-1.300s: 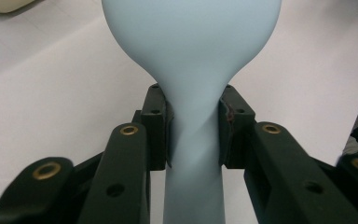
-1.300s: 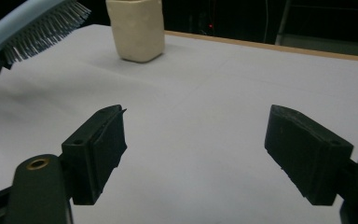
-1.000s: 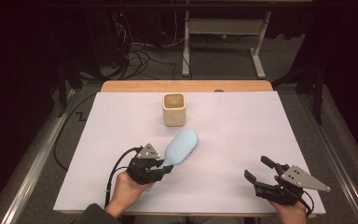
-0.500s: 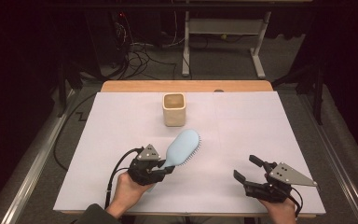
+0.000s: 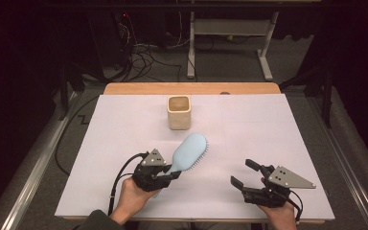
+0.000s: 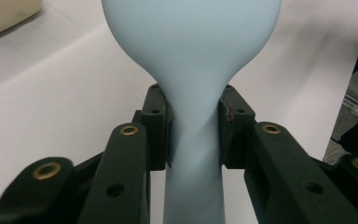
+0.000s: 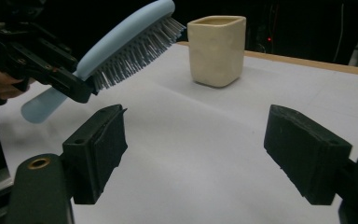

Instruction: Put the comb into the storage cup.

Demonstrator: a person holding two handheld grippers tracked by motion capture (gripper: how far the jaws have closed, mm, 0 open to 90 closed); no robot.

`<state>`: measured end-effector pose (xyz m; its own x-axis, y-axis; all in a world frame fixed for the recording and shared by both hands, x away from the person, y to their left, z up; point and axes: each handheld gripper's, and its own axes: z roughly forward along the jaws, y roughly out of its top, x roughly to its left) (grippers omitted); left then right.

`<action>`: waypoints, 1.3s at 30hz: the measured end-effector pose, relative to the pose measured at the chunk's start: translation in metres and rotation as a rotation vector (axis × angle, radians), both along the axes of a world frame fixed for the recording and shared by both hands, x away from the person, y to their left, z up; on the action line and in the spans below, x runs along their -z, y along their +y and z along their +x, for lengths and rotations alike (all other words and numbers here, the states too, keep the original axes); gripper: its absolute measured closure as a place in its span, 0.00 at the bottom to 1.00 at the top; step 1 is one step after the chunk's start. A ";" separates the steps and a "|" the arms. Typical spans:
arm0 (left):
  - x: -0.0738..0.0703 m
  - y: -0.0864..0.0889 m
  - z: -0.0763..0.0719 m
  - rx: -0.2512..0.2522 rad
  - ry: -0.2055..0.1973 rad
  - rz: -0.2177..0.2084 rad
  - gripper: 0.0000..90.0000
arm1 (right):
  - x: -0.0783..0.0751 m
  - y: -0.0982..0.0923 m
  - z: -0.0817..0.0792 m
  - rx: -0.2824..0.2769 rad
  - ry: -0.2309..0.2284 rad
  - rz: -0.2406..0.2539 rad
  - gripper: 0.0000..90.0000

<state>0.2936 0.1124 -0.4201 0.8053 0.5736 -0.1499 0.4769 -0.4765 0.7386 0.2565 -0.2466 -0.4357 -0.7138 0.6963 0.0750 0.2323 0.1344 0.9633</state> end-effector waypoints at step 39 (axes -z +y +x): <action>-0.001 -0.012 -0.003 0.033 -0.038 -0.014 0.77 | 0.004 0.051 0.016 -0.105 0.093 -0.015 0.16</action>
